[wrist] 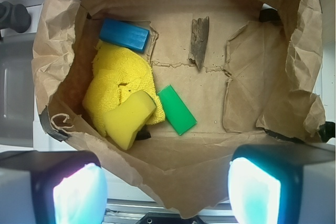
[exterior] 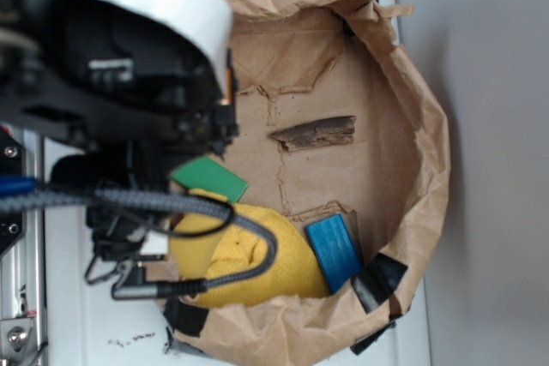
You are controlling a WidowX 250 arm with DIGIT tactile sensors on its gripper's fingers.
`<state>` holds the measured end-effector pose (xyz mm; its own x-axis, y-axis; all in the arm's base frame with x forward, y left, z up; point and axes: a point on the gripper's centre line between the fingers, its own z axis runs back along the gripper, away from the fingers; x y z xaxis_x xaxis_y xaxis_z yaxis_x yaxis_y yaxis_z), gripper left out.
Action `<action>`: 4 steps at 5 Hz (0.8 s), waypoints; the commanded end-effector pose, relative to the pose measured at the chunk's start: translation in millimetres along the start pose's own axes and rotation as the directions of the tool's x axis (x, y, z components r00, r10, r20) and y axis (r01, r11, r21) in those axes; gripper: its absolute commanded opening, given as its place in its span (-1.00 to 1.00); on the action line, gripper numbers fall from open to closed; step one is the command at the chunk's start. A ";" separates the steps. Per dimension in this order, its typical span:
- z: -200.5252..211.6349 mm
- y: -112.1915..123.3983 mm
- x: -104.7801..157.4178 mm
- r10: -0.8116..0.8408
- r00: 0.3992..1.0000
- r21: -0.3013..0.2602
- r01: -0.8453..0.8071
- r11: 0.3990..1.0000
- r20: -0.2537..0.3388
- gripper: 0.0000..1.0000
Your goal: Grab the wood chip.
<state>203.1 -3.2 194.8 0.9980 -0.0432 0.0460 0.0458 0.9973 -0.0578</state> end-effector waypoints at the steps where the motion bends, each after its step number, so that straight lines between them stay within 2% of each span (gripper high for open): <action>1: 11.5 1.9 4.5 0.013 0.999 0.003 -0.013 1.000 0.050 1.00; 3: -34.6 18.4 58.8 -0.039 0.976 -0.015 0.043 0.999 0.213 1.00; 4: -58.2 28.6 75.3 -0.042 0.974 0.009 0.041 0.999 0.224 1.00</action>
<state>278.5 13.7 125.0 0.9710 -0.0831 0.2240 0.0976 0.9937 -0.0547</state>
